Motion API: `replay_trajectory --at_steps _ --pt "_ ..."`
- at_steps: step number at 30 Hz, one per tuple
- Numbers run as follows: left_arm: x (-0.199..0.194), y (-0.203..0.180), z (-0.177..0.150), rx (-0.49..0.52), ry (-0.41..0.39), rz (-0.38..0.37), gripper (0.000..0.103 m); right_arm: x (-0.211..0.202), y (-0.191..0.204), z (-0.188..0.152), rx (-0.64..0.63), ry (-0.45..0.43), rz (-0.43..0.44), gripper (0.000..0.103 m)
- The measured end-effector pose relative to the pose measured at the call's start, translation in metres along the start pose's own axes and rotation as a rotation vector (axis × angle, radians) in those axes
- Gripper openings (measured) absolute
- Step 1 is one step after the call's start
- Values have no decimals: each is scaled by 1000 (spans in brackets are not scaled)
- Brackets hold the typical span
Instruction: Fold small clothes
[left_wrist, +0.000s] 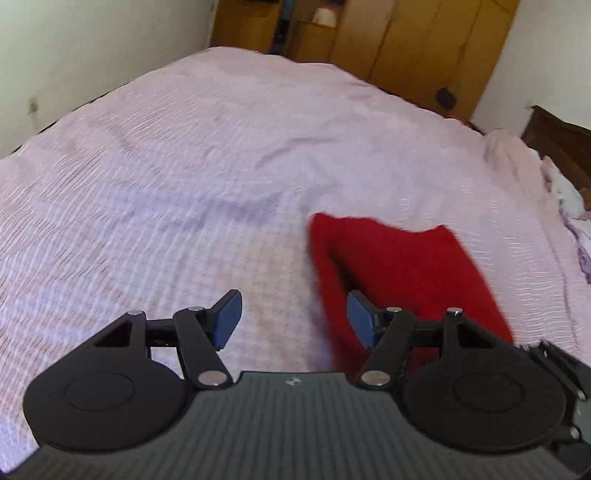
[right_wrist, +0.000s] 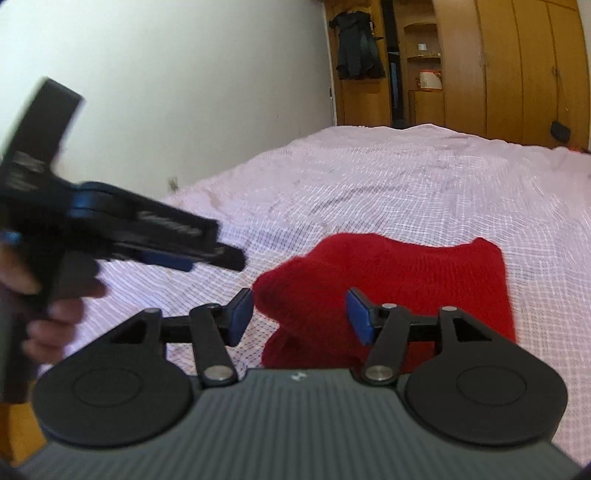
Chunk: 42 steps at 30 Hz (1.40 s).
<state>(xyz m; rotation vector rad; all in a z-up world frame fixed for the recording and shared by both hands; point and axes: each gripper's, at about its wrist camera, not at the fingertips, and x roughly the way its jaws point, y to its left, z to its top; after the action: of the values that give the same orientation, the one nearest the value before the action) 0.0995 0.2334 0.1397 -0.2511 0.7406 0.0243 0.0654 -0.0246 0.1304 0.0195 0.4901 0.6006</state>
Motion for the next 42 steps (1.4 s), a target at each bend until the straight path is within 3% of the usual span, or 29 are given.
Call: replay_trajectory --at_steps 5,9,13,15,21,22,23,26,28,32,34,36,42 --pt "16 -36 13 27 -6 -9 69 -28 -43 7 159 -27 -48 58" --pt "41 -58 18 37 28 -15 68 -29 -91 0 311 -35 -166 61" --pt "72 -77 16 65 67 73 69 -12 -151 -18 618 16 -153 61" --pt "81 -78 12 52 79 71 69 -2 -170 -26 692 45 -144 61" --pt "97 -77 4 6 71 -11 68 24 -186 -32 736 76 -77 61" --pt "96 -76 3 9 58 -15 61 26 -189 -31 725 82 -64 61" --pt "94 -76 1 18 33 -28 44 30 -189 -30 710 91 -47 61" --pt "77 -77 -4 48 -34 -36 26 38 -197 -29 710 103 27 54" --pt "63 -72 -12 60 -60 6 26 40 -194 -30 761 100 59 53" --pt "69 -58 -26 58 -33 85 28 42 -155 -14 585 94 56 53" --pt "74 -50 -26 23 -26 74 34 47 -142 -11 506 101 0 53" --pt "75 -47 -22 4 -16 67 40 55 -144 -15 511 127 -38 53" --pt "81 -41 -19 -3 8 72 53 58 -152 -23 546 144 -14 54"
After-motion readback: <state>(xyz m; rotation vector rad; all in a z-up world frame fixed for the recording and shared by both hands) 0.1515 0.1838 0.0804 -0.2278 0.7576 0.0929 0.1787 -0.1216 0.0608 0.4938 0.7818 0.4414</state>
